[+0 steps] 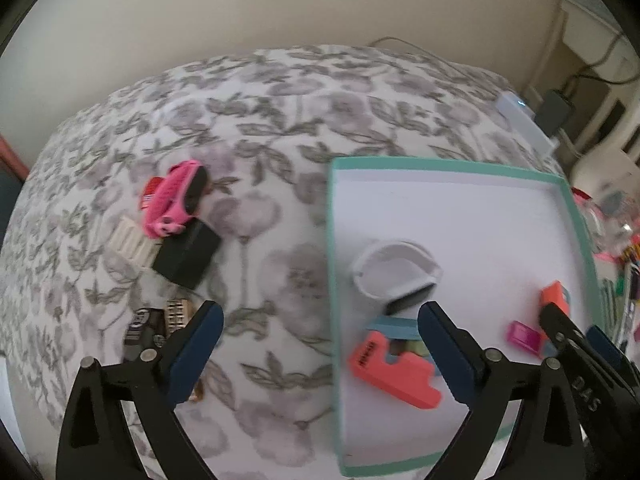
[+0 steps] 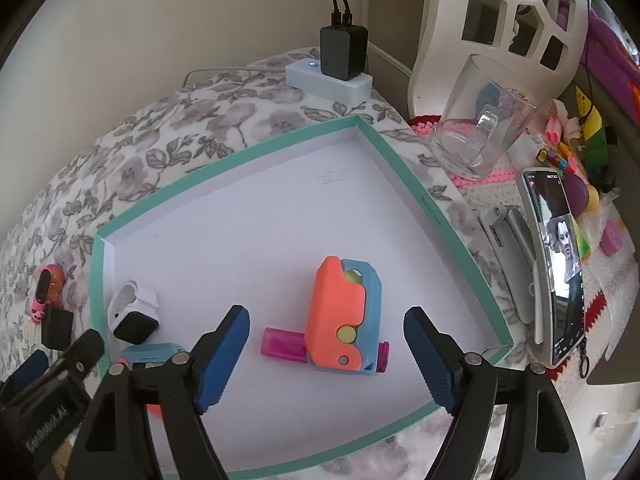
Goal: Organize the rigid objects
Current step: 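Lower both folding toys into the tray and open both grippers, then withdraw both open grippers from the tray toward the object cluster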
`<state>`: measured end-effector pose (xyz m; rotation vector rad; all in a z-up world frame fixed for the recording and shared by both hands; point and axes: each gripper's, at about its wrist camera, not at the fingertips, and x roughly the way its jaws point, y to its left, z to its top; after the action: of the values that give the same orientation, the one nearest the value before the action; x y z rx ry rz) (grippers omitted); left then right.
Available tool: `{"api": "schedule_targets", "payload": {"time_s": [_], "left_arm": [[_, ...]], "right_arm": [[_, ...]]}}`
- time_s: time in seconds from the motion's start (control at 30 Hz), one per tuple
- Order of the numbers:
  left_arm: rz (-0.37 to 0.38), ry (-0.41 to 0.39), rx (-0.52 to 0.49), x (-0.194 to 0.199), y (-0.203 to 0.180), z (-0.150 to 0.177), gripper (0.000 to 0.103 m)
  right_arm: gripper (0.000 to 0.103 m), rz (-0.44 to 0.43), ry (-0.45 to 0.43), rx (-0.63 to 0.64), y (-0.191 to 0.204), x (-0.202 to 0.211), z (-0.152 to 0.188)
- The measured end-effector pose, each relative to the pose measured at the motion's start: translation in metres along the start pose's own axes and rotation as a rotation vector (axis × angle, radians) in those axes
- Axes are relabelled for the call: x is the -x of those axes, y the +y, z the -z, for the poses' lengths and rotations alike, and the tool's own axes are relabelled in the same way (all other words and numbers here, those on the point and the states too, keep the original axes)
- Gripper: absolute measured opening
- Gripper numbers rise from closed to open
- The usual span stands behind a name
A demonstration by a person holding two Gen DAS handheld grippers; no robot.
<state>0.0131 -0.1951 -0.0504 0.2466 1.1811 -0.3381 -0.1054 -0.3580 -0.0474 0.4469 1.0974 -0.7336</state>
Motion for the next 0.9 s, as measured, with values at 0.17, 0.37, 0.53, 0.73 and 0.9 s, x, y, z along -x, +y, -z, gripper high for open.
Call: {"api": "schedule_targets", "payload": {"time_s": [0.17,0.37,0.53,0.73,0.9], "left_arm": [[-0.033,0.005,0.059,-0.004,0.015,-0.002,0.102],[-0.068,-0.002,0.101,-0.004,0.029,-0.004,0.103],[-0.044,0.010,0.140,-0.004,0.046,-0.009,0.103],[-0.021,0.094,0.184,-0.006,0.080,-0.016,0.103],[-0.122,0.076,0.165,0.006,0.110,-0.022,0.103]], "right_arm": [[0.091,0.000,0.004,0.009,0.001,-0.002,0.000],[0.100,0.006,-0.001,0.011,0.000,-0.002,0.001],[0.103,0.003,-0.001,0.020,0.002,-0.002,0.002],[0.103,-0.023,-0.005,0.026,0.010,0.003,0.002],[0.103,-0.088,-0.033,0.044,0.029,0.022,0.002]]}}
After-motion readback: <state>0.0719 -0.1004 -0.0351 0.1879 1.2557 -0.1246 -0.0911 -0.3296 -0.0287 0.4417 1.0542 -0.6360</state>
